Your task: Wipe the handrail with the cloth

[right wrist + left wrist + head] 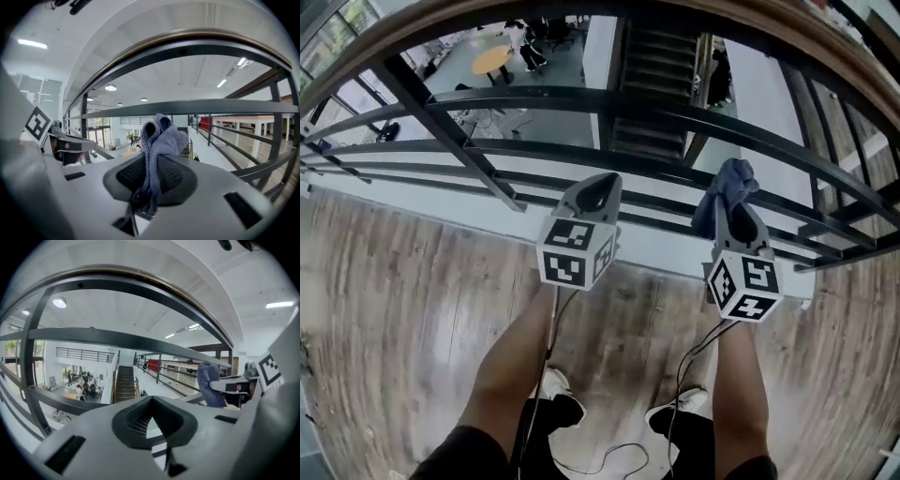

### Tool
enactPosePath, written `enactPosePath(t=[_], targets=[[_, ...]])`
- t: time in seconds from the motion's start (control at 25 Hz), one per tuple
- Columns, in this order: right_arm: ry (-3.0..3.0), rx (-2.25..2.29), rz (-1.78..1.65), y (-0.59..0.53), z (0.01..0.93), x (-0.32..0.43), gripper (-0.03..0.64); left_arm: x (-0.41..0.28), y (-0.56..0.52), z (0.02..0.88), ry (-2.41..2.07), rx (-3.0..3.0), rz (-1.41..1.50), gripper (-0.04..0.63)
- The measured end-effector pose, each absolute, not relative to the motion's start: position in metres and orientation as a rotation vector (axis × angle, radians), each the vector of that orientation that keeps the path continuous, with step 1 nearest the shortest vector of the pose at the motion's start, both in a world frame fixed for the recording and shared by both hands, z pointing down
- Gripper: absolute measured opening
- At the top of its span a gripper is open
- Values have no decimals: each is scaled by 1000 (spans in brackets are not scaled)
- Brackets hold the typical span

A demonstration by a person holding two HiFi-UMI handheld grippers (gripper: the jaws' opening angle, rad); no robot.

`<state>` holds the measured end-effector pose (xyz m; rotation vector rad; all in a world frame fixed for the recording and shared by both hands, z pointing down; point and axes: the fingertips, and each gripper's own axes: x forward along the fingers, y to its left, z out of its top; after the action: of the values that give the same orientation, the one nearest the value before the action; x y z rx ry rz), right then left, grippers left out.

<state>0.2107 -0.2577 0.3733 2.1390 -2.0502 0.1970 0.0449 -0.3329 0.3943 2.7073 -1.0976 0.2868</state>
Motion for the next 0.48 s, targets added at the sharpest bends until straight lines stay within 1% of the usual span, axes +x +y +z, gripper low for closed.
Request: enactPosePath(t=[0.12, 0.28, 0.36, 0.48], targets=[[-2149, 2026, 88, -279, 404, 150, 67, -12, -352, 429, -1202, 2695, 242, 3], [-2344, 1847, -106, -332, 393, 74, 67, -70, -387, 429, -1399, 2695, 140, 3], [-2402, 1793, -117, -349, 395, 34, 67, -98, -394, 434, -1463, 2691, 147, 3], [-2493, 1724, -37, -381, 399, -23, 67, -143, -407, 436, -1553, 2683, 153, 3]])
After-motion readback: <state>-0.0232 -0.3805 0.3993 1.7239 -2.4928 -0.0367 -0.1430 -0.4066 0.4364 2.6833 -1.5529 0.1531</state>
